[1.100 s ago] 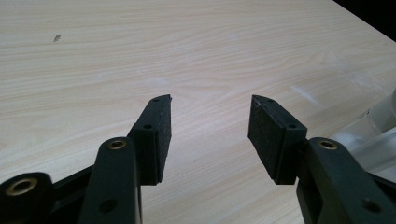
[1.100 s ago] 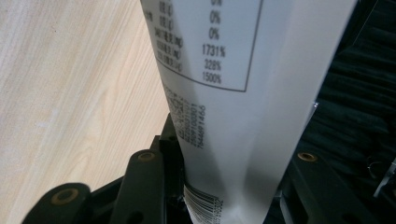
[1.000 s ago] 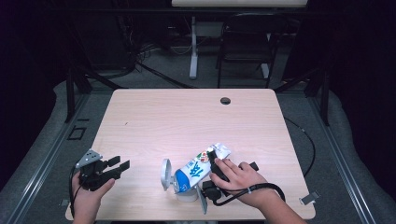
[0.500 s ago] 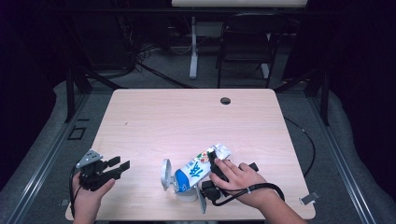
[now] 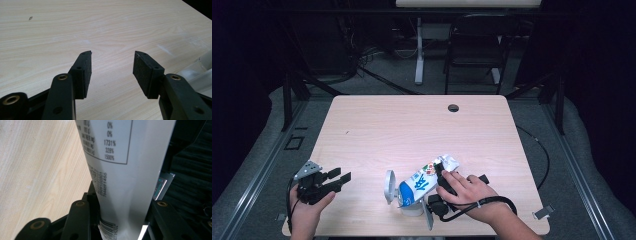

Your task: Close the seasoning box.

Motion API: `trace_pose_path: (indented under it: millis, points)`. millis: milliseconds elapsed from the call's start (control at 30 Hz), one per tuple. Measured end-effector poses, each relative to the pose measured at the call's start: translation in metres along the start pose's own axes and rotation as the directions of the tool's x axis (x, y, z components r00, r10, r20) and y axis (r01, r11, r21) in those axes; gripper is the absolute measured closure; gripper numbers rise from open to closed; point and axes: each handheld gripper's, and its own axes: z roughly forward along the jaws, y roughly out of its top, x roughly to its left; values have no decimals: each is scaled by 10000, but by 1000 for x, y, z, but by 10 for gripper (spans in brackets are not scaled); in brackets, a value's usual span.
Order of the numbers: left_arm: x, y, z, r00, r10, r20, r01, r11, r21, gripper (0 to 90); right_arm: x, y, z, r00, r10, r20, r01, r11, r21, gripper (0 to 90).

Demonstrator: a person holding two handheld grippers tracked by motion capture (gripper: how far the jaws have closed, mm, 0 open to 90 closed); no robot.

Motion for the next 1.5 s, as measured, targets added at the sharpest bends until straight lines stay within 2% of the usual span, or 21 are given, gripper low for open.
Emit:
trace_pose_path:
  millis: [200,500,933,1067,1500]
  points:
    - [1,0,0,10000,-43,-28,43,10000,-2,496,1,0,-1,10000,9,-10,-9,10000,-51,647]
    - [1,-1,0,10000,-35,-22,35,10000,-6,497,0,2,-3,9996,-265,112,266,9996,-66,654]
    - [1,-1,0,10000,-48,-25,48,10000,26,496,1,3,-4,9997,-247,-2,247,9997,-38,675]
    - [1,-1,0,10000,-48,-42,48,10000,11,496,1,4,-5,9991,-412,141,412,9991,-44,685]
    - [2,-1,0,10000,-56,-41,56,10000,62,496,2,4,-5,9987,-430,259,435,9989,-192,718]
